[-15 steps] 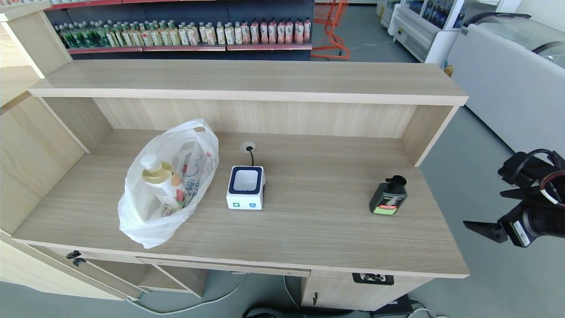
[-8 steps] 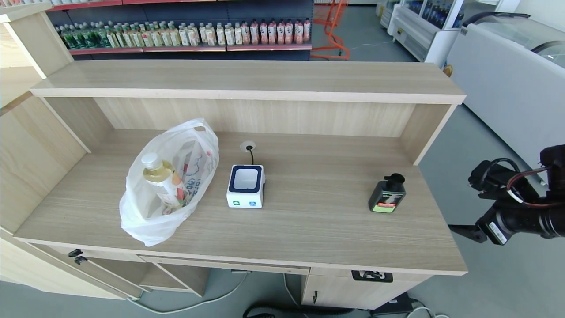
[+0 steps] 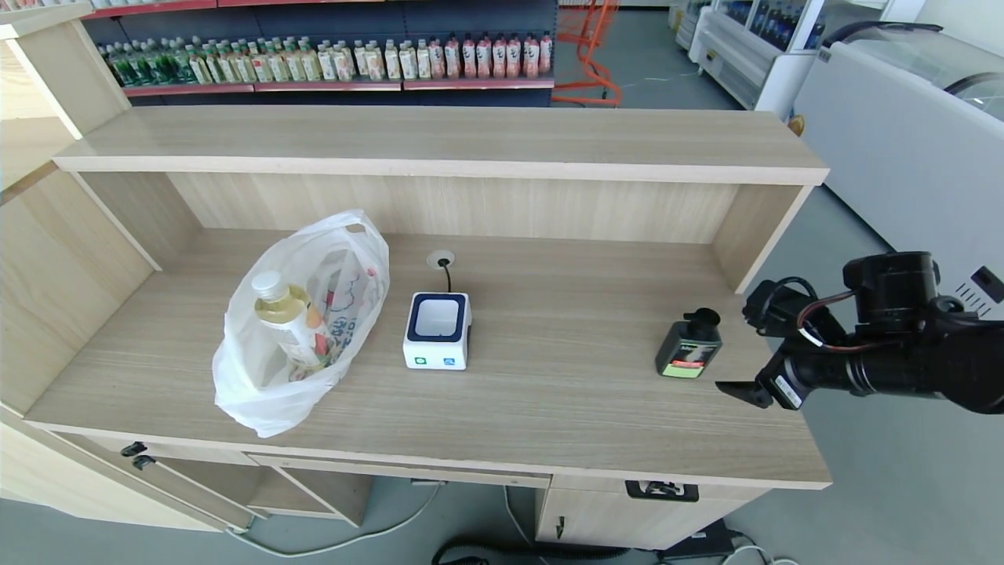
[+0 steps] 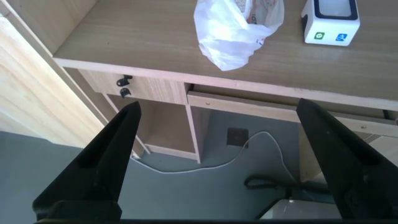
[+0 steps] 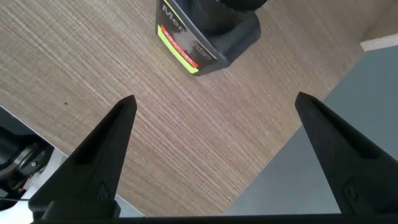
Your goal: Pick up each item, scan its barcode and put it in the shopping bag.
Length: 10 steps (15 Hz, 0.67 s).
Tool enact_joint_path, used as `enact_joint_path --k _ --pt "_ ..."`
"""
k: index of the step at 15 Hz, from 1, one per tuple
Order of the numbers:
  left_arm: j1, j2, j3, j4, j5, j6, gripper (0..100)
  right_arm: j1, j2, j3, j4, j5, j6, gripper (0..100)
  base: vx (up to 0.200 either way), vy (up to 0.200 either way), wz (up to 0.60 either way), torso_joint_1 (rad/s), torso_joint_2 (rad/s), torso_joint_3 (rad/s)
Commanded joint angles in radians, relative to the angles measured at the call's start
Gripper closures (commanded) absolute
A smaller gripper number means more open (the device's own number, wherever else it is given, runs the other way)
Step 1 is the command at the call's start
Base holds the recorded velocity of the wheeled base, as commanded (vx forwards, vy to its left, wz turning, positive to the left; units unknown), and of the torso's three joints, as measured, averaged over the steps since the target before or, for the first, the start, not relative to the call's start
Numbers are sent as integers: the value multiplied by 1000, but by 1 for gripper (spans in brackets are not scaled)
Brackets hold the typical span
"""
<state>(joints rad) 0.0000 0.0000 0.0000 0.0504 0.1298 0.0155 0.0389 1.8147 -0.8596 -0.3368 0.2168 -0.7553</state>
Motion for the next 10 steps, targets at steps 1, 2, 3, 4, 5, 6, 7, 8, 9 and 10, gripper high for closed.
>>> enact_joint_path --k 1,2,3,4,5,6,7,8,9,10 --pt "0 2 0 0 1 0 0 21 66 -32 -13 3 -1 0 0 0 0 0 0 0" --pt "0 2 0 0 1 0 0 21 66 -32 -13 3 -1 0 0 0 0 0 0 0" --pt "0 2 0 0 1 0 0 27 97 -56 -18 3 -1 0 0 0 0 0 0 0" --pt "0 2 0 0 1 0 0 30 112 -70 -19 3 1 0 0 0 0 0 0 0" --pt "0 0 0 0 1 0 0 38 135 -101 -19 4 1 0 0 0 0 0 0 0" --pt "0 0 0 0 1 0 0 38 135 -101 -19 4 1 0 0 0 0 0 0 0" --pt "0 2 0 0 1 0 0 53 161 -138 -19 18 2 0 0 0 0 0 0 0" --pt "0 2 0 0 1 0 0 59 172 -153 -19 39 2 0 0 0 0 0 0 0" --pt "0 2 0 0 1 0 0 68 183 -165 -19 50 7 0 0 0 0 0 0 0" --pt "0 2 0 0 1 0 0 78 192 -174 -19 50 8 0 0 0 0 0 0 0"
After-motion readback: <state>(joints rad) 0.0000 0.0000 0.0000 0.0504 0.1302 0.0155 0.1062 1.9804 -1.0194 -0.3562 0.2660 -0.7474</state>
